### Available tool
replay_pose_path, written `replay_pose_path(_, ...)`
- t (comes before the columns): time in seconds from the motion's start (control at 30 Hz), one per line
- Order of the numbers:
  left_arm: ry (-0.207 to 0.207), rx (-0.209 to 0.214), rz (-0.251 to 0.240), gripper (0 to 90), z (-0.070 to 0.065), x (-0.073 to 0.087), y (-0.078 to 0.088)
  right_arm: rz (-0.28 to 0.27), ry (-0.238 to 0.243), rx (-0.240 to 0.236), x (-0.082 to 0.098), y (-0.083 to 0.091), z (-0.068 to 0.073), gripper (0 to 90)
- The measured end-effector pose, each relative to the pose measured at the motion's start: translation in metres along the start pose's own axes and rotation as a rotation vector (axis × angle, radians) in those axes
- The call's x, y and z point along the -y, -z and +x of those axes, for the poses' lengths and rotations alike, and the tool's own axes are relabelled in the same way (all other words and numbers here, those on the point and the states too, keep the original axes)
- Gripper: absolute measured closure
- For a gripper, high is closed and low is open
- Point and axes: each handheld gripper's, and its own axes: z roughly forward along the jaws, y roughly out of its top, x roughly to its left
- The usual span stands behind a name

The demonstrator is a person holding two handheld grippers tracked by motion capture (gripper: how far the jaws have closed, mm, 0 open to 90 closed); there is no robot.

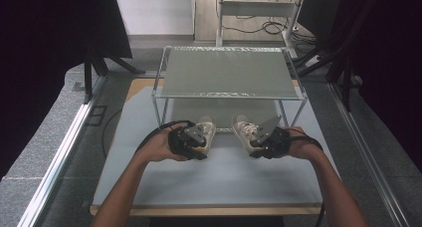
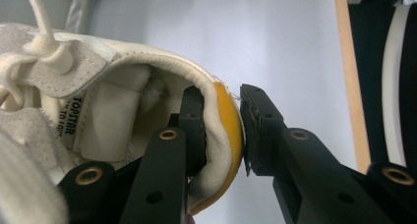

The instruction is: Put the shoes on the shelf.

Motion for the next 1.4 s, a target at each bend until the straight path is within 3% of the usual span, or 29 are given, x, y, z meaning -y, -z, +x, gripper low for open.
replay_pose_path(0.27, -0.013, 0.008, -0.025, 73.0, 0.02, -0.008, -0.014, 0.004, -0.02, 0.001, -0.006, -0.006, -0.018, 75.4)
replay_pose_path(0.53, 0.02, 0.002, -0.052, 73.1, 0.038, -0.007, -0.025, 0.015, -0.036, 0.011, -0.009, -0.014, -0.031, 75.2)
replay_pose_path(1.1, 0.019, -0.019, -0.045, 73.0, 0.062, -0.022, -0.037, 0.027, -0.041, 0.062, -0.023, -0.021, -0.045, 75.1)
replay_pose_path(1.17, 0.046, -0.014, -0.044, 73.0, 0.065, -0.022, -0.04, 0.032, -0.057, 0.075, -0.024, -0.025, -0.05, 75.0)
replay_pose_path(1.4, 0.064, -0.024, -0.011, 72.7, 0.079, -0.025, -0.05, 0.049, -0.089, 0.109, -0.027, -0.038, -0.058, 74.3)
